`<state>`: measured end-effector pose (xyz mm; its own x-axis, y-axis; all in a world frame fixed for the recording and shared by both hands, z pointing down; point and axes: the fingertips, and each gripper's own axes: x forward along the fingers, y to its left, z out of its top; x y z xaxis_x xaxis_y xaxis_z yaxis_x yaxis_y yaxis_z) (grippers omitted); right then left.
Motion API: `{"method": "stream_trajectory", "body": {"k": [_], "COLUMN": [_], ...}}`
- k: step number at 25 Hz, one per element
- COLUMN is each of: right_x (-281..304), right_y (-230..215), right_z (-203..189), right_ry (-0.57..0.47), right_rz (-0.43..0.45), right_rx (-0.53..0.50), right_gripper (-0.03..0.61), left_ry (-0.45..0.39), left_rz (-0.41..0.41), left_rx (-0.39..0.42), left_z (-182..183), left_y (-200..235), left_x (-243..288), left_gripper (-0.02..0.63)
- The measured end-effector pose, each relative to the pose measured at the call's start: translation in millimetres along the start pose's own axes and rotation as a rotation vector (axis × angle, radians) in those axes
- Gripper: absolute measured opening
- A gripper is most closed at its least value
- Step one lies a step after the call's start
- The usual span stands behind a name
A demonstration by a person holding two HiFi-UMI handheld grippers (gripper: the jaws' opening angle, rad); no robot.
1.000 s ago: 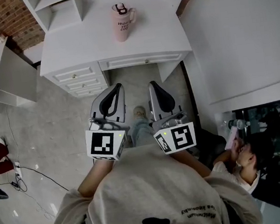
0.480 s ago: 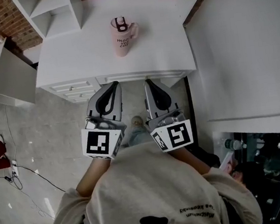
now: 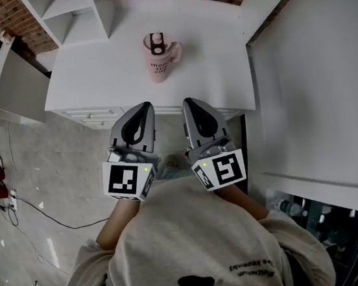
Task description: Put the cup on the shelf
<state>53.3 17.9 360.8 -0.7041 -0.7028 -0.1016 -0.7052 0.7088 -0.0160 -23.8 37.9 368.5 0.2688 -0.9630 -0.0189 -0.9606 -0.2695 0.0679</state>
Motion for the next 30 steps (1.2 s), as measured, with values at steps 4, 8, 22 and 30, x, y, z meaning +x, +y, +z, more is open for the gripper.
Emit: {"method": "stream_trajectory", "body": {"k": [4, 8, 22, 30], "right_x": [8, 13, 60, 95], "right_y": [-11, -23, -49, -67], "right_z": [-6, -16, -42, -52], "right_ry": [0.011, 0.032, 0.078, 0.100], "right_rz": [0.020, 0.023, -0.028, -0.100], "right_rx": [0.009, 0.024, 0.006, 0.003], "right_gripper": [0.009, 0.009, 0.009, 0.009], "left_ry": [0.011, 0.026, 0.055, 0.078], "left_rz": [0.016, 0.021, -0.066, -0.164], "left_rx": [-0.005, -0.010, -0.027, -0.026], "left_z": [-6, -13, -38, -51], "left_y": [2, 4, 42, 71], "left_x": [12, 25, 75, 108], "left_gripper": [0.008, 0.008, 0.008, 0.008]}}
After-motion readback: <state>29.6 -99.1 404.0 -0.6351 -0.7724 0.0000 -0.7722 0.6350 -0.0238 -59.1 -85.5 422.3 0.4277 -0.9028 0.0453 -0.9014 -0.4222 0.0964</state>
